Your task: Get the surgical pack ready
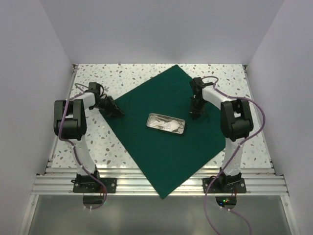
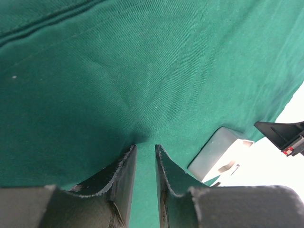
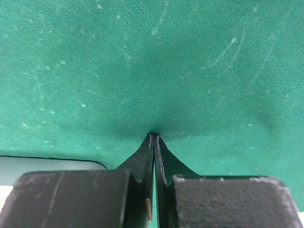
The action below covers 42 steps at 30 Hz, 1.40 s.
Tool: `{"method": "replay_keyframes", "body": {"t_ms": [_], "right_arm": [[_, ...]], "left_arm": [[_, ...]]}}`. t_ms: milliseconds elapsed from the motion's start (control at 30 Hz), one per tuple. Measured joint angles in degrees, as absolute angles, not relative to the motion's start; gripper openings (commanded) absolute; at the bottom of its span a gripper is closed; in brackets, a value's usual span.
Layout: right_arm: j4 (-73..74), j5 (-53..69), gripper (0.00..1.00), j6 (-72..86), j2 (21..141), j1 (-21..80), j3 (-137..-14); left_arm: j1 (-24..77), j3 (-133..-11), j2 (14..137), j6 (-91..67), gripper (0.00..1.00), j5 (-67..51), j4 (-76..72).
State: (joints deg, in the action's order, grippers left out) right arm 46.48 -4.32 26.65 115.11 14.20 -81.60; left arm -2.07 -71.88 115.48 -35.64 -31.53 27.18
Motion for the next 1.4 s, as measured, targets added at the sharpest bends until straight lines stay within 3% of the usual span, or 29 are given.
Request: {"method": "replay_keyframes", "body": {"t_ms": [367,533,567,667,933,1400], "right_arm": [[48.51,1.02,0.02,26.17,124.66,19.20,-96.75],[49.71,1.02,0.34,23.27,124.46,19.42,-96.99],[50.06,1.10,0.47,22.70,123.96,19.49,-96.64],[50.39,3.60,0.56,21.52,120.29,19.49,-93.06],[48.34,13.80,0.55,23.99,109.12,20.40,-84.49],[43.64,20.32,0.46,27.49,116.53,22.81,-85.17]], "left_arm": [[-11.27,-73.95,115.44,-32.01,0.29,-30.33,33.58],[-10.20,-74.39,113.32,-29.76,0.39,-27.03,35.31],[-9.67,-74.37,112.33,-29.32,0.39,-25.80,35.83],[-6.55,-74.11,108.66,-29.15,0.40,-23.59,36.75],[5.21,-67.42,101.25,-31.11,0.41,-26.22,32.88],[9.72,-65.73,107.48,-35.24,0.38,-31.40,27.35]]}}
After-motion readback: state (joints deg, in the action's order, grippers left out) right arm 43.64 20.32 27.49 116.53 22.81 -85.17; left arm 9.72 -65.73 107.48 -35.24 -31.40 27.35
